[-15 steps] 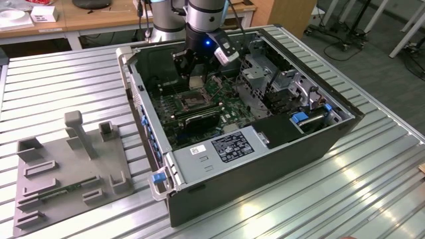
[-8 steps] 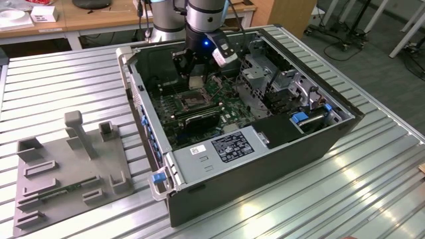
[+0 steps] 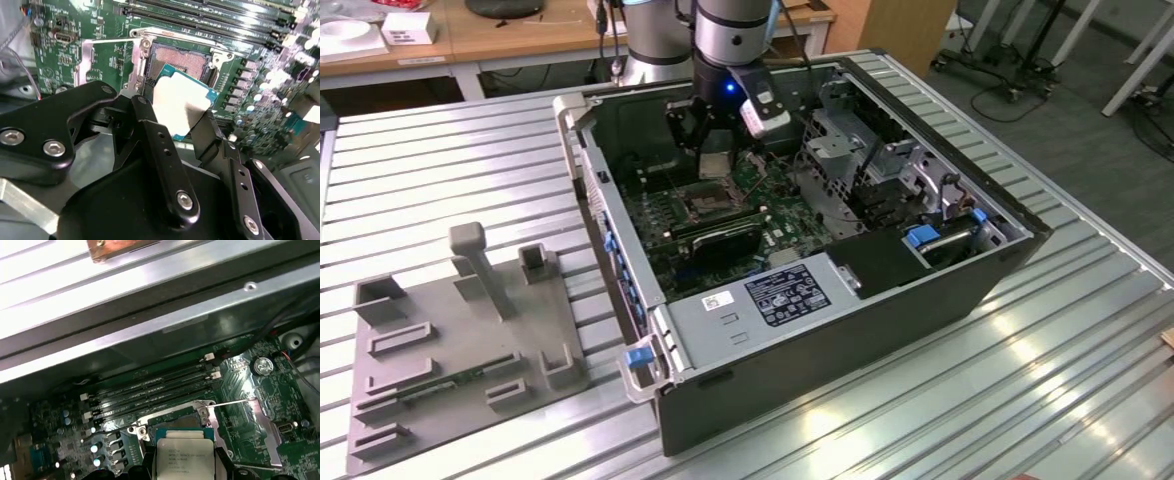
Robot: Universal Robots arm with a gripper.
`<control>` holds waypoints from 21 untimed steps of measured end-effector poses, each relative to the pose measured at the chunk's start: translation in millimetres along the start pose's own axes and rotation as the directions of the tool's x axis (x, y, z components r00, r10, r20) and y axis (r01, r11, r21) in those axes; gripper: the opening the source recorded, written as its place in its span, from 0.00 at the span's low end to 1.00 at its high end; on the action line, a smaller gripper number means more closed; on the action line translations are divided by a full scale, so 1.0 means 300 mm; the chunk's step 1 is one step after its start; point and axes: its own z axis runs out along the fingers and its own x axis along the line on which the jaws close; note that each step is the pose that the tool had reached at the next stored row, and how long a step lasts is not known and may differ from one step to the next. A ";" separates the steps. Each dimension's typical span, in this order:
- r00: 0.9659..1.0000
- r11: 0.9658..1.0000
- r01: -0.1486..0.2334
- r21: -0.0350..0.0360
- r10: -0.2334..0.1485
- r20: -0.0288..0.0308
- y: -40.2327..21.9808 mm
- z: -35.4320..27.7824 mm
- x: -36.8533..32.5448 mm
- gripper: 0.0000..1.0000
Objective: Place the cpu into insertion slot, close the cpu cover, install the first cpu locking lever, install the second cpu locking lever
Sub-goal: 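Place the cpu into insertion slot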
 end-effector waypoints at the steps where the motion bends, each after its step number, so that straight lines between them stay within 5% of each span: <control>1: 1.000 1.000 -0.017 0.000 0.017 0.002 0.000 0.000 0.000 0.54; 12: 0.997 0.997 -0.073 -0.002 0.073 0.006 0.000 0.001 0.000 0.54; 16: 0.990 0.991 -0.137 -0.004 0.137 0.012 0.000 0.002 0.000 0.54; 21: 0.976 0.976 -0.218 -0.006 0.218 0.019 0.000 0.002 0.000 0.54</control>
